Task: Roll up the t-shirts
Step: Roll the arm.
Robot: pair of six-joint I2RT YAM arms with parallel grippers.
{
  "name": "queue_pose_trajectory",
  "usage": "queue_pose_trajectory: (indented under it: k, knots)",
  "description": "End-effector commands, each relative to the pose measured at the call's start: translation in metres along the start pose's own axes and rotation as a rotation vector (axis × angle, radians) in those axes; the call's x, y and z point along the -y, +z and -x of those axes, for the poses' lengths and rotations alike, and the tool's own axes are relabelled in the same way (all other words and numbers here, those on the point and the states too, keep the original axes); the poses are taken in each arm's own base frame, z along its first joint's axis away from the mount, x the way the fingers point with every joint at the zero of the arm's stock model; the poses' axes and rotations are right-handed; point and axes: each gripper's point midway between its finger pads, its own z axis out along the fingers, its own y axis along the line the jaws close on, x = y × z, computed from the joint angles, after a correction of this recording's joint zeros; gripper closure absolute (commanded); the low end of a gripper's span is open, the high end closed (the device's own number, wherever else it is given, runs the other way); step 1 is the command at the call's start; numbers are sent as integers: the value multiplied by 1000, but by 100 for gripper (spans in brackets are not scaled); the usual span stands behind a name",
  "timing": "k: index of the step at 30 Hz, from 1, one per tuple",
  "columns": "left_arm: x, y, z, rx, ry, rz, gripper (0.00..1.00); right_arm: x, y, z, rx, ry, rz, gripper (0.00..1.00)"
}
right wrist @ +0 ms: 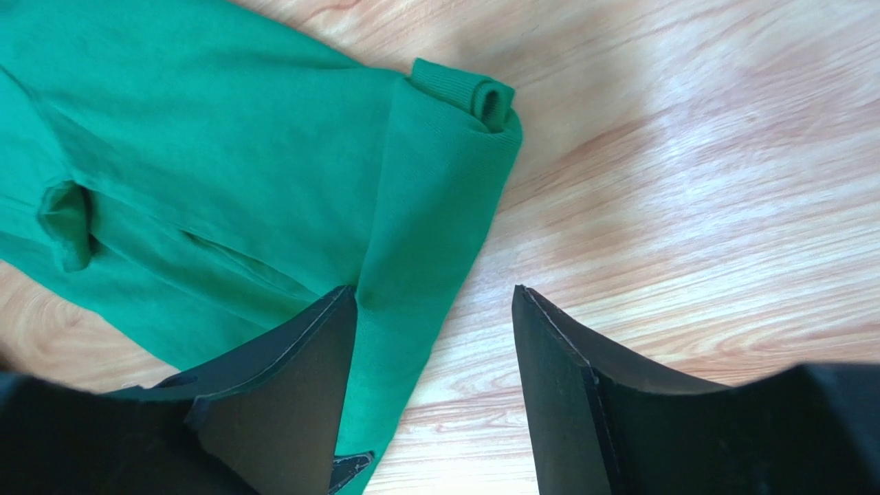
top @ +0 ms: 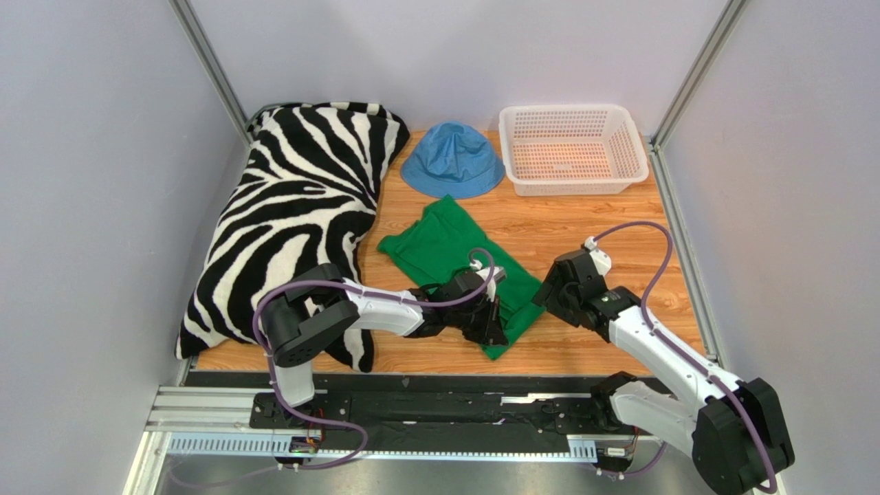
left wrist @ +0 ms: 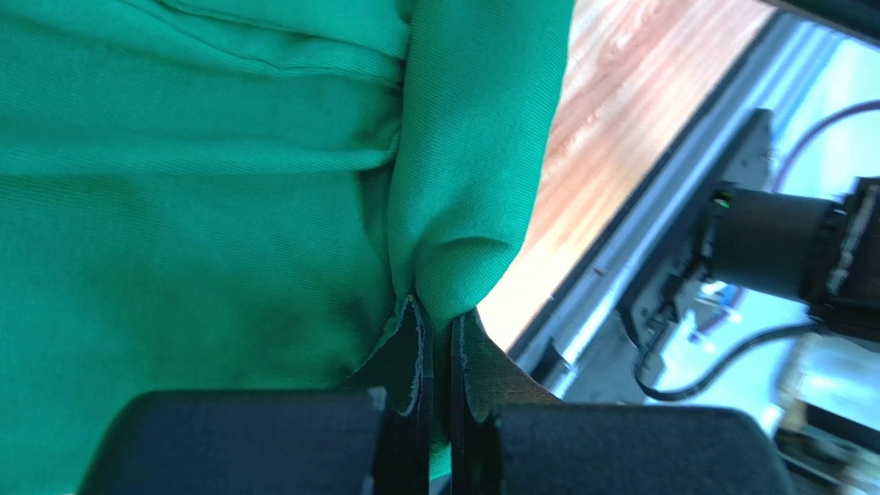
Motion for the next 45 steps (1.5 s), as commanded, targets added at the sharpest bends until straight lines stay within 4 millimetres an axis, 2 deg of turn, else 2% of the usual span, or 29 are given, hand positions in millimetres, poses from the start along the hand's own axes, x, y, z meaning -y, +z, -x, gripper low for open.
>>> queue_pose_trajectory:
  k: [1, 7, 17, 21, 26, 32, 45]
  knots:
    - [5, 1, -21, -94, -108, -87, 100, -19, -1, 2, 34, 56, 111, 39]
    - [-3, 1, -24, -117, -172, -112, 100, -14, 1, 1, 55, 79, 101, 40]
    - [-10, 0, -26, -156, -236, -98, 100, -16, -21, 6, 136, 105, 216, 39]
    - [-12, 0, -26, -166, -260, -96, 100, -7, -17, -6, 117, 126, 221, 40]
    - [-14, -1, -24, -175, -276, -95, 100, -13, -18, -9, 121, 147, 285, 44]
    - [-16, -1, -23, -184, -283, -93, 100, -10, -10, -18, 100, 159, 282, 46]
    - [-14, -4, -22, -189, -266, -94, 100, -9, 7, -15, 94, 140, 216, 46]
